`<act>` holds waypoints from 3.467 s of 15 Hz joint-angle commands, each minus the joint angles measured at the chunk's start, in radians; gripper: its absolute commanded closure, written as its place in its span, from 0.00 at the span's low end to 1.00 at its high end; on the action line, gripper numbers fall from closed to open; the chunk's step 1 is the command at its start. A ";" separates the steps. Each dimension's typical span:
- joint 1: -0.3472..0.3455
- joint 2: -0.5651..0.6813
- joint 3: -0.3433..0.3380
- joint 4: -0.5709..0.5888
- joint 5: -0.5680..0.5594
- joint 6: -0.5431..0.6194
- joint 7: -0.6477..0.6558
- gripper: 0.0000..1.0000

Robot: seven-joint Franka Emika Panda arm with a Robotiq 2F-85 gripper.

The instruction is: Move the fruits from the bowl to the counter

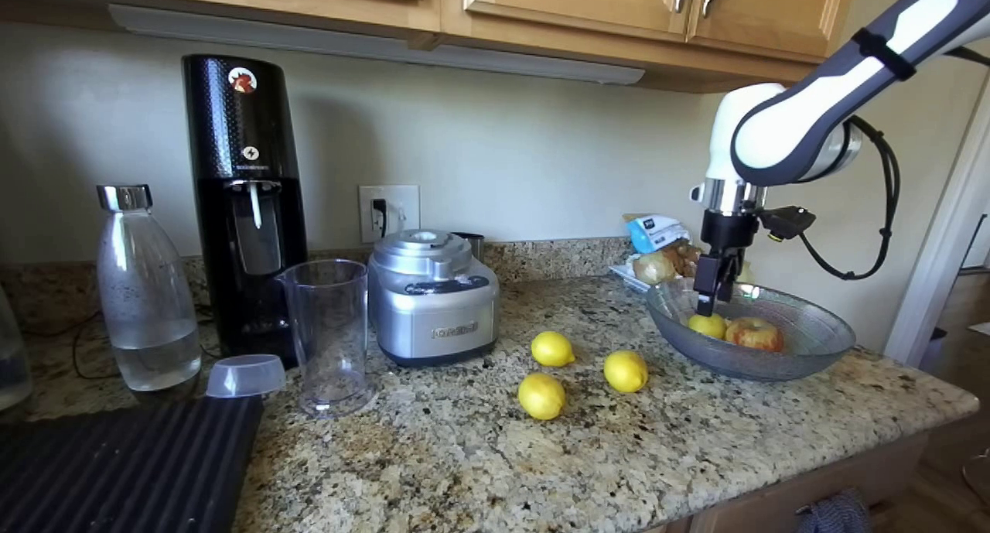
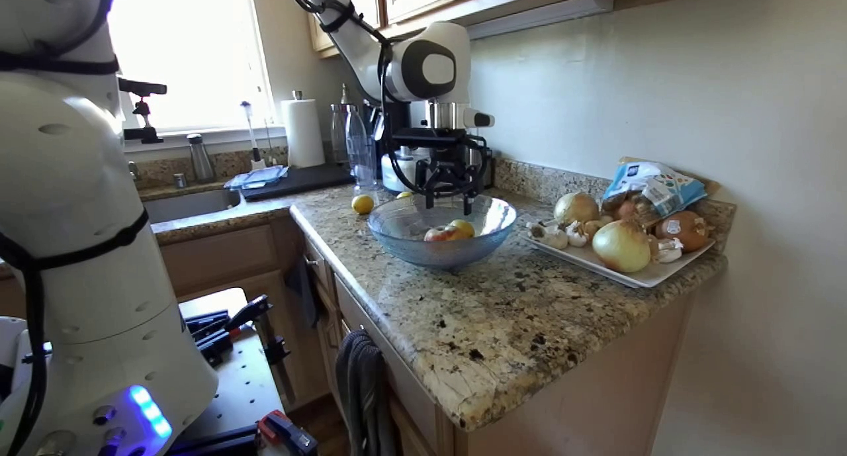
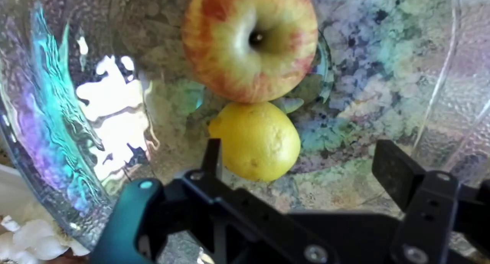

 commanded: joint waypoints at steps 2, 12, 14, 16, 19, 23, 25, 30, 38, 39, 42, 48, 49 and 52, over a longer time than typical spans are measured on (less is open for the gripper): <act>-0.018 0.062 -0.006 -0.007 -0.033 0.084 -0.034 0.00; -0.017 0.140 -0.008 0.027 -0.095 0.126 -0.026 0.00; -0.018 0.136 -0.005 0.026 -0.087 0.127 -0.026 0.27; -0.019 0.123 -0.002 0.017 -0.082 0.129 -0.026 0.40; -0.008 0.099 -0.011 0.012 -0.095 0.100 0.011 0.48; -0.005 0.038 -0.007 -0.016 -0.084 0.067 0.032 0.57; 0.002 -0.007 -0.006 -0.033 -0.090 0.060 0.045 0.58; 0.033 -0.127 0.008 -0.038 -0.133 -0.014 0.100 0.52; 0.110 -0.181 0.107 0.061 -0.164 -0.162 0.237 0.53; 0.123 -0.171 0.123 0.074 -0.155 -0.169 0.254 0.55; 0.159 -0.133 0.163 0.092 -0.131 -0.146 0.297 0.58; 0.185 0.004 0.190 0.125 -0.056 -0.070 0.255 0.40; 0.187 0.025 0.191 0.129 -0.048 -0.053 0.252 0.40; 0.193 0.084 0.194 0.151 -0.030 -0.017 0.238 0.39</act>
